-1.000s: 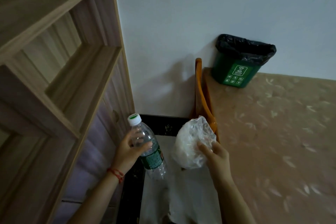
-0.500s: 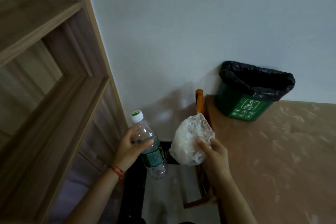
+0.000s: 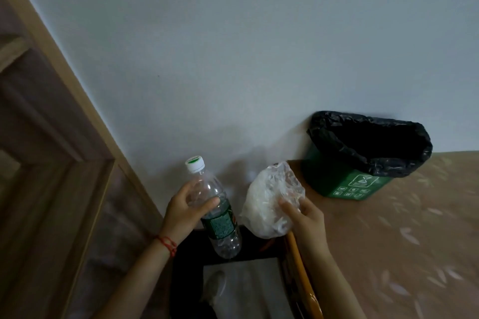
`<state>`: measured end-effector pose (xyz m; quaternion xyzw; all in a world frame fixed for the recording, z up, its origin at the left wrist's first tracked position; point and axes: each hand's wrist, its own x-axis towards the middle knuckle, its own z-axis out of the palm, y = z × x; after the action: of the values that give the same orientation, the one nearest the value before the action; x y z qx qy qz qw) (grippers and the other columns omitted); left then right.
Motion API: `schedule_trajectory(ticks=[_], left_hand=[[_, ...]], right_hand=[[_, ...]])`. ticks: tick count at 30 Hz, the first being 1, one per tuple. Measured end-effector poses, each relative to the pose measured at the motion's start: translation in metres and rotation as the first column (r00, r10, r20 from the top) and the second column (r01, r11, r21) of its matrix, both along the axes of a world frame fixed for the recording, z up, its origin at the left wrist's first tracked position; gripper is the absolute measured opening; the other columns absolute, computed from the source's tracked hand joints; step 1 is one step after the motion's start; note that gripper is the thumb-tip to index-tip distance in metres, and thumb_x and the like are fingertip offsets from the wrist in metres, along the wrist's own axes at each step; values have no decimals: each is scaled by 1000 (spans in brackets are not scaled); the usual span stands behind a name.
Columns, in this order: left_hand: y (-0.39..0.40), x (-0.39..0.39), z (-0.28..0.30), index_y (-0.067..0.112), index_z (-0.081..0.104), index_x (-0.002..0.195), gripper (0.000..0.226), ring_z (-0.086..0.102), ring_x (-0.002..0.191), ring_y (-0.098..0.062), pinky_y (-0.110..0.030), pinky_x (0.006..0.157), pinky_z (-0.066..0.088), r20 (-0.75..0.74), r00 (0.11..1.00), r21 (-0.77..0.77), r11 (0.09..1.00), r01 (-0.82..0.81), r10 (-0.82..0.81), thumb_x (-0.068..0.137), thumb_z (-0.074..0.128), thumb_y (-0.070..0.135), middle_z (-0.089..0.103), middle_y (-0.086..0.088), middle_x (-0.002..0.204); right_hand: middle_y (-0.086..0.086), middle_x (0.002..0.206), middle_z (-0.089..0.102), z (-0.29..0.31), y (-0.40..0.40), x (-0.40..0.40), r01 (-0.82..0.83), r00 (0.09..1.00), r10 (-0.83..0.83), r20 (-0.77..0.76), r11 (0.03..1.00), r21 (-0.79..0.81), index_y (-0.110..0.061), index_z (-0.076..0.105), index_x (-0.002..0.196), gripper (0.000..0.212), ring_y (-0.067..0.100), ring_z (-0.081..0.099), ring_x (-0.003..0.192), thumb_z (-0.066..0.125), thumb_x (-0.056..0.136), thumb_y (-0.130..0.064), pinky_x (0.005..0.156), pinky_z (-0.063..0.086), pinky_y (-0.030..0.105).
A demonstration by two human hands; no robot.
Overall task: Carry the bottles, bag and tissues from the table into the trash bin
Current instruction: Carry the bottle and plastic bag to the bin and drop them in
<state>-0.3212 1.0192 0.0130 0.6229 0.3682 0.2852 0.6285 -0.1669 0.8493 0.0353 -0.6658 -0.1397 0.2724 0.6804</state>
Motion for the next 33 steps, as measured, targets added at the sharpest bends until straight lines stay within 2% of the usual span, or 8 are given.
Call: schedule_trajectory(ticks=[6,11,13,18,22,25,30,33], left_hand=[[66,54,8,16,58,110,90,65,86,-12,-23,77,50,-40,978,12,979,203,-203,33,80,58,67,5,95],[87,105,16,16,56,101,68,63,69,9,-6,62,47,-6,919,-2,919,395,-395,40,76,37,70,16,75],[90,125,16,15,57,101,68,64,68,7,-6,62,48,-11,881,-7,881,473,-473,40,76,37,71,20,71],[83,166,20,29,58,95,81,64,70,5,-9,61,49,-21,776,-2,777,630,-630,25,80,65,72,13,73],[70,195,22,27,58,98,80,64,73,3,-14,69,51,-46,703,16,703,711,-710,29,79,62,71,21,75],[59,210,23,31,57,98,69,63,82,-1,-20,77,48,-60,651,31,651,759,-756,37,76,58,71,23,80],[44,223,29,33,57,94,53,62,80,12,-5,62,47,-61,602,46,601,798,-796,46,67,53,69,28,80],[41,230,34,30,58,94,39,61,78,14,-9,61,49,-82,599,55,596,801,-797,61,76,40,67,33,79]], right_hand=[[31,89,66,2,33,21,188,981,-187,-49,982,34,2,65,84,27,42,66,88,73,74,-21,80,50,59],[13,79,73,9,29,28,370,929,-369,-38,928,44,-3,68,85,8,28,69,76,64,83,-10,62,56,33],[12,78,73,12,22,30,443,897,-441,-38,896,38,-5,68,83,7,29,69,76,63,83,-10,64,57,34],[7,83,74,19,0,31,592,806,-591,-43,804,47,-10,69,87,7,28,69,83,63,82,-10,74,56,42],[12,86,73,20,-17,33,662,750,-661,-38,748,56,-13,72,83,9,32,68,85,68,76,-17,79,54,46],[17,90,72,21,-26,36,690,723,-689,-49,722,53,-10,71,84,26,36,67,86,80,65,-25,79,54,48],[21,86,70,27,-37,47,723,691,-722,-30,690,40,-5,70,81,13,39,66,80,73,74,-16,74,54,48],[20,83,67,32,-40,59,711,702,-712,-6,702,41,-4,68,77,13,37,65,78,72,75,-16,74,53,49]])
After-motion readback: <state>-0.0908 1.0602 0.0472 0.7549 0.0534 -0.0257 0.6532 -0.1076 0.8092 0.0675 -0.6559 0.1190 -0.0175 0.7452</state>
